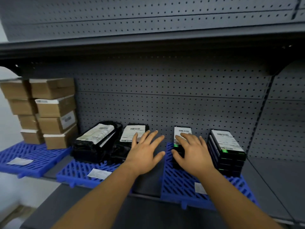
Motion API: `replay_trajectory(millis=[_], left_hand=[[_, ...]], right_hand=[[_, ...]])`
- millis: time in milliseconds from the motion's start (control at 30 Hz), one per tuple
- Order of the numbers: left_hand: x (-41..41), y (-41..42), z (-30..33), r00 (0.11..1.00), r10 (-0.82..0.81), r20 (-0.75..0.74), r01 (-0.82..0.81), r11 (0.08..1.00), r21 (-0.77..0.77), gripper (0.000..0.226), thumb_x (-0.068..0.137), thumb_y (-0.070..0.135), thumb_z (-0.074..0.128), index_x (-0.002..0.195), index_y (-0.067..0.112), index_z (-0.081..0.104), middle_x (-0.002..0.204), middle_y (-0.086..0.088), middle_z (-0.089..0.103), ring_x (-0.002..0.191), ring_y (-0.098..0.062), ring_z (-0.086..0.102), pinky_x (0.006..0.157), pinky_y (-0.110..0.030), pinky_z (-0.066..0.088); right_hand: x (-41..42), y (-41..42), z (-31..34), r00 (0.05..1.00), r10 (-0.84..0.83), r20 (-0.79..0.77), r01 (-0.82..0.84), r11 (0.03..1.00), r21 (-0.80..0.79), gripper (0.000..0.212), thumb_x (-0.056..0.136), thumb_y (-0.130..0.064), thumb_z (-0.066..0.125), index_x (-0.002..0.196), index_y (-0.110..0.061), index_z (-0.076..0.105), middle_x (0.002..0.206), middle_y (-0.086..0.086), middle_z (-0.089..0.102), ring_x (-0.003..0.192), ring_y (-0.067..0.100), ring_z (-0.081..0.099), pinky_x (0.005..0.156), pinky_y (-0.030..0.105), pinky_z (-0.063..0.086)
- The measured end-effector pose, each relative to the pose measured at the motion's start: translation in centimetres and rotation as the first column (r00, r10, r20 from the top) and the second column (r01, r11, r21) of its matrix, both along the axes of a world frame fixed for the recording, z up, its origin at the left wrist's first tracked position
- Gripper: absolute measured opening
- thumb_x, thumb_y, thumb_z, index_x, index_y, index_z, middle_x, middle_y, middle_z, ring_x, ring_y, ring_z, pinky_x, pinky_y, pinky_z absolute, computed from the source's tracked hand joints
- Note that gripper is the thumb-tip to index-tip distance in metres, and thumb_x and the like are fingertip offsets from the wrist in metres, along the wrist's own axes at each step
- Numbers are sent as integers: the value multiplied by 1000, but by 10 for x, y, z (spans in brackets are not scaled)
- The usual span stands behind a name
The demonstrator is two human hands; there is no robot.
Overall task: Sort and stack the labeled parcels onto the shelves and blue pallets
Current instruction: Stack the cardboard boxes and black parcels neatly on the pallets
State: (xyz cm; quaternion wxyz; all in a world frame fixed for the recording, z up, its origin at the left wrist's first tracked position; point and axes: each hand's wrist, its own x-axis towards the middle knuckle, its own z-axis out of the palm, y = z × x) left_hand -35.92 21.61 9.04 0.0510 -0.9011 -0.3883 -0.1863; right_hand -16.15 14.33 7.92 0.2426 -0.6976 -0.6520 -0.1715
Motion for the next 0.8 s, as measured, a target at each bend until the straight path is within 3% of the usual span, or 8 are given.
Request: replay_trajectory(millis=[100, 367, 633, 800], left_hand=[[-27, 8, -1, 1000, -15, 13, 15, 1000, 12, 60, 96, 61, 28, 151, 41, 12, 161, 11, 5, 148, -15, -3, 117, -52, -7], [-113, 46, 0, 997, -81, 15, 80, 995, 57, 61, 96, 62, 30, 151, 38, 17, 162, 8, 7, 148, -18, 0, 117, -54, -6], [-162, 76, -2, 997, -67, -24, 68, 997, 42, 62, 96, 57, 36, 151, 40, 14, 161, 8, 4, 148, -18, -3, 117, -55, -5], [-160, 94, -19, 990, -43, -133, 48, 998, 40, 78, 89, 56, 53, 151, 39, 8, 162, 5, -3, 148, -22, -8, 116, -58, -7]], right_hand=[[-28, 5, 3, 1000, -21, 18, 21, 1000, 10, 70, 85, -65, 29, 143, -29, 42, 145, -3, 44, 138, 19, 34, 117, 50, 15], [-121, 29, 5, 999, -32, 43, 33, 999, -10, 68, 85, -64, 35, 144, -31, 41, 146, -3, 43, 138, 19, 32, 117, 51, 13], [-181, 56, 0, 997, -48, 61, 55, 991, -120, 69, 88, -56, 50, 148, -30, 28, 156, -1, 24, 145, 22, 13, 118, 53, 1], [-182, 75, -12, 987, -74, 139, 102, 973, -206, 84, 83, -58, 56, 151, -31, 15, 161, 1, 2, 147, 27, -3, 117, 56, -4]])
